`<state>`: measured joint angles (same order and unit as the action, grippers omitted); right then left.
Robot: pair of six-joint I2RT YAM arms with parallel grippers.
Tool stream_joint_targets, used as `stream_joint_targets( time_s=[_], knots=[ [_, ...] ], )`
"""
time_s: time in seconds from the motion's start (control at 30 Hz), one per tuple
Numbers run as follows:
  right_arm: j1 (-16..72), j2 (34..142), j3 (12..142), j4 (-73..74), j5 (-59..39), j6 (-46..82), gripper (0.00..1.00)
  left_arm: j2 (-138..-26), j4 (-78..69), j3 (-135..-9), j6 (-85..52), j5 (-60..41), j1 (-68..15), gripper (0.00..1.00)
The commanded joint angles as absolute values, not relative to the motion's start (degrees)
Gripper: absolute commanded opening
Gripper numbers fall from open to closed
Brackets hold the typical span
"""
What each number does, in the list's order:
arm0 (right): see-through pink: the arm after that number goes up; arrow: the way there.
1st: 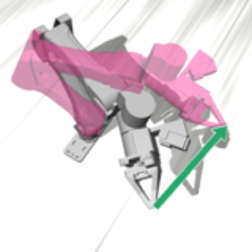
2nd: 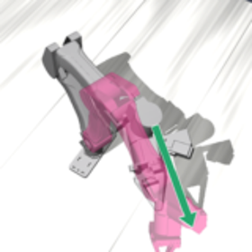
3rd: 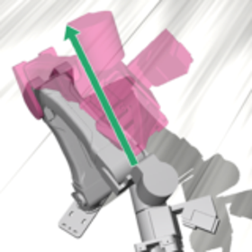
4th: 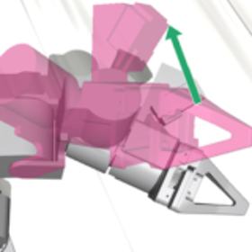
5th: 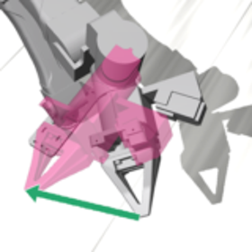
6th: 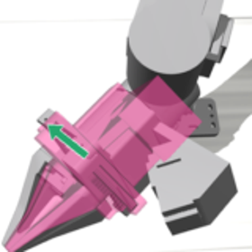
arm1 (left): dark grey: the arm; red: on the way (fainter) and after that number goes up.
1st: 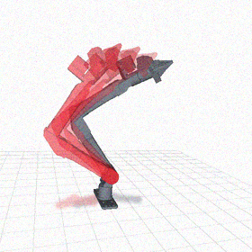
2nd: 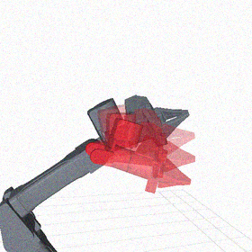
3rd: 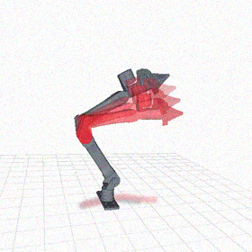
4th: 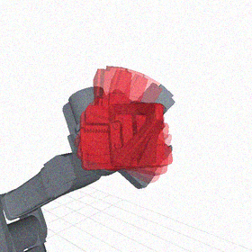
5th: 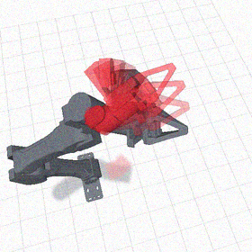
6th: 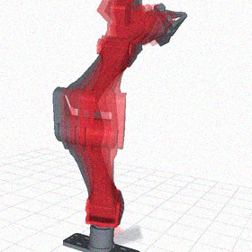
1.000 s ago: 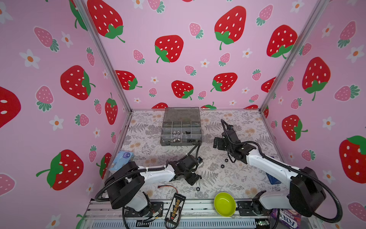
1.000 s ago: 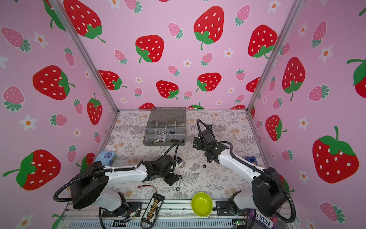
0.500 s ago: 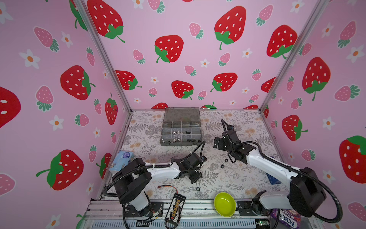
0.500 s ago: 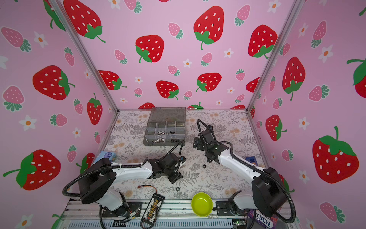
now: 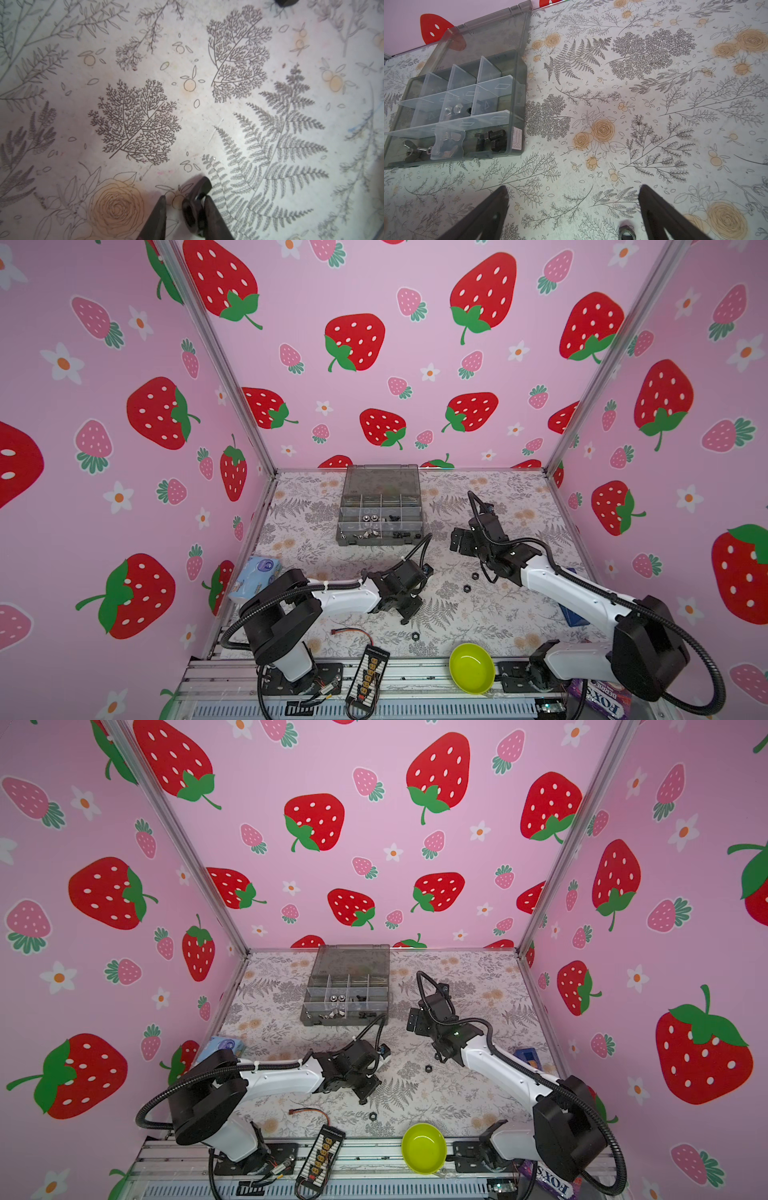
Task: Sort the screws and nuts into containers
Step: 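Close the left gripper on the black wing nut, then lift the black wing nut with the left gripper and carry it over the box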
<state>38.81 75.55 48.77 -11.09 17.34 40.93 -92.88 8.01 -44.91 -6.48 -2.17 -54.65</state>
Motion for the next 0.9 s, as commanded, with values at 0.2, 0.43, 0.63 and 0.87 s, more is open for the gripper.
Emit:
stream_joint_targets(
  time_s=[0.2,0.43,0.63,0.87],
  knots=[
    [38.1,73.0,48.0,-12.0,17.8,42.6,1.0,-92.6,12.7,-45.7,-8.7,-2.9,-54.9,0.13],
    [38.1,73.3,48.0,-12.0,17.9,42.7,1.0,-92.4,13.0,-45.9,-9.2,-1.7,-54.9,0.01],
    [38.1,73.0,48.0,-11.8,17.9,42.6,1.0,-91.4,13.1,-46.3,-10.4,0.5,-54.9,0.0],
    [38.1,72.6,47.4,-12.0,18.0,42.9,1.0,-86.5,13.0,-48.2,-14.0,6.2,-54.3,0.0]
  ],
)
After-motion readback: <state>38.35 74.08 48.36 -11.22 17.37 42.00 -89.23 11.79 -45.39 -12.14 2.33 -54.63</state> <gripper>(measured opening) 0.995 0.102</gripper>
